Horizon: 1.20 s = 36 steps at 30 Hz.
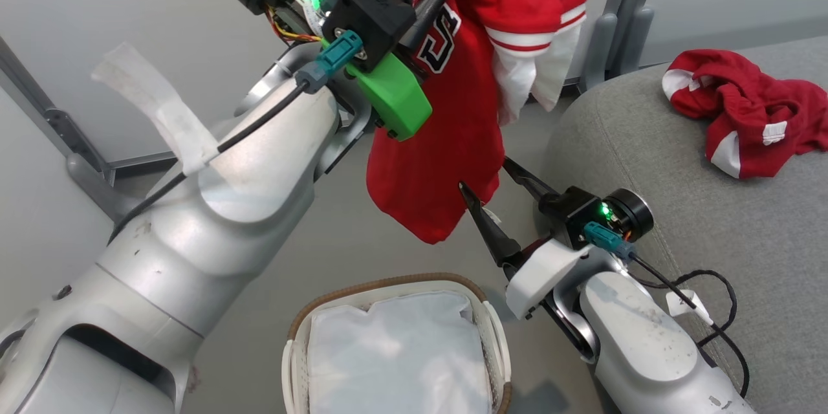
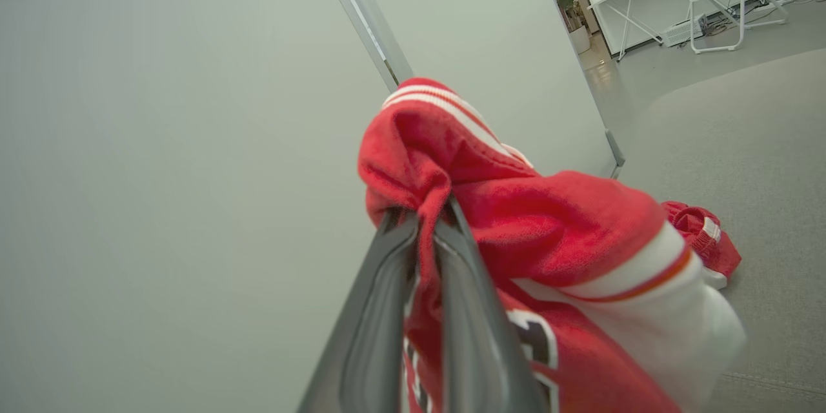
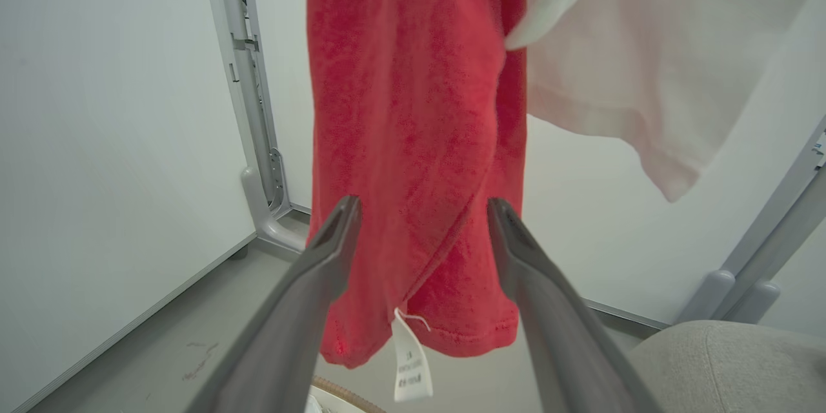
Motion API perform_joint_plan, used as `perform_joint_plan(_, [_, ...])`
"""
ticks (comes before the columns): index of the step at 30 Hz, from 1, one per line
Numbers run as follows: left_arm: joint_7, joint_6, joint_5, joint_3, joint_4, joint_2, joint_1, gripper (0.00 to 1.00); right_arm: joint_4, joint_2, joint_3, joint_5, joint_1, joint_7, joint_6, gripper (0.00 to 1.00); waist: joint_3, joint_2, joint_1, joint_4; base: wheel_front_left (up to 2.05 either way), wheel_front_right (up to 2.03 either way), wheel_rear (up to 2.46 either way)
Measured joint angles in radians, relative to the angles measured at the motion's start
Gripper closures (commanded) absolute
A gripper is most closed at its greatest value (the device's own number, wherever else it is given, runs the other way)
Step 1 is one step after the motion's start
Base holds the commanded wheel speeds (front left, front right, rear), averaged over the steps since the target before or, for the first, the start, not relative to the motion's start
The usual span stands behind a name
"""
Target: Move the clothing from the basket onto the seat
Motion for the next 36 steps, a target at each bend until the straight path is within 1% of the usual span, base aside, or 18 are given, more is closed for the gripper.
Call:
perform_joint_plan(4, [0.000,0.000,-0.017,-0.029,-0.022,-0.015,-0.004,1.00,0.056,0.000,0.033,0.006,-0.059,0.000,0.000,0.00,-0.002,0.0000,0.0000,0.019,0.00,0.00,0.00])
perform_joint_plan(8, [0.000,0.000,-0.034,-0.050,-0.041,-0.022,-0.004,1.00,0.091,0.000,0.069,0.038,-0.099,0.000,0.000,0.00,-0.005,0.0000,0.0000,0.035,0.00,0.00,0.00])
perform_joint_plan(9, [0.000,0.000,-0.038,-0.054,-0.044,-0.024,-0.004,1.00,0.097,0.000,0.075,0.049,-0.108,0.000,0.000,0.18,-0.007,0.0000,0.0000,0.038,0.00,0.00,0.00])
perform_joint_plan(10, [0.000,0.000,-0.045,-0.057,-0.046,-0.025,-0.004,1.00,0.098,0.000,0.082,0.058,-0.114,0.000,0.000,0.64,-0.008,0.0000,0.0000,0.041,0.00,0.00,0.00])
perform_joint_plan(11, [0.000,0.000,-0.051,-0.061,-0.048,-0.026,-0.004,1.00,0.097,-0.001,0.091,0.067,-0.122,0.000,0.000,0.90,-0.009,0.0000,0.0000,0.044,0.00,0.00,0.00])
perform_joint_plan(12, [0.000,0.000,-0.055,-0.064,-0.050,-0.026,-0.003,1.00,0.096,-0.001,0.099,0.070,-0.128,0.000,0.000,1.00,-0.010,0.0000,0.0000,0.047,0.00,0.00,0.00])
perform_joint_plan(17, [0.000,0.000,-0.067,-0.070,-0.045,-0.015,0.001,1.00,0.084,0.000,0.113,0.074,-0.129,0.000,0.000,1.00,-0.012,0.0000,0.0000,0.050,0.00,0.00,0.00])
perform_joint_plan(28, [0.000,0.000,-0.098,-0.049,-0.014,0.003,0.051,1.00,0.043,0.000,0.098,0.064,-0.100,0.000,0.000,1.00,-0.021,0.0000,0.0000,0.033,0.00,0.00,0.00])
perform_joint_plan(29, [0.000,0.000,-0.103,-0.044,-0.012,0.002,0.060,0.92,0.038,0.000,0.097,0.064,-0.099,0.000,0.000,1.00,-0.022,0.0000,0.0000,0.031,0.00,0.00,0.00])
perform_joint_plan(30, [0.000,0.000,-0.110,-0.037,-0.010,0.002,0.071,0.67,0.030,0.000,0.095,0.063,-0.098,0.000,0.000,1.00,-0.023,0.0000,0.0000,0.029,0.00,0.00,0.00])
perform_joint_plan(31, [0.000,0.000,-0.115,-0.033,-0.008,0.002,0.081,0.54,0.024,0.000,0.094,0.063,-0.097,0.000,0.000,1.00,-0.023,0.0000,0.0000,0.027,0.00,0.00,0.00])
perform_joint_plan(32, [0.000,0.000,-0.116,-0.027,-0.006,0.002,0.096,0.01,0.017,0.000,0.092,0.063,-0.094,0.000,0.000,1.00,-0.024,0.0000,0.0000,0.024,0.00,0.00,0.00])
perform_joint_plan(36, [0.000,0.000,-0.124,0.031,-0.001,0.000,0.169,0.00,-0.016,0.000,0.068,0.053,-0.079,0.000,0.000,1.00,-0.024,0.0000,0.0000,0.015,0.00,0.00,0.00])
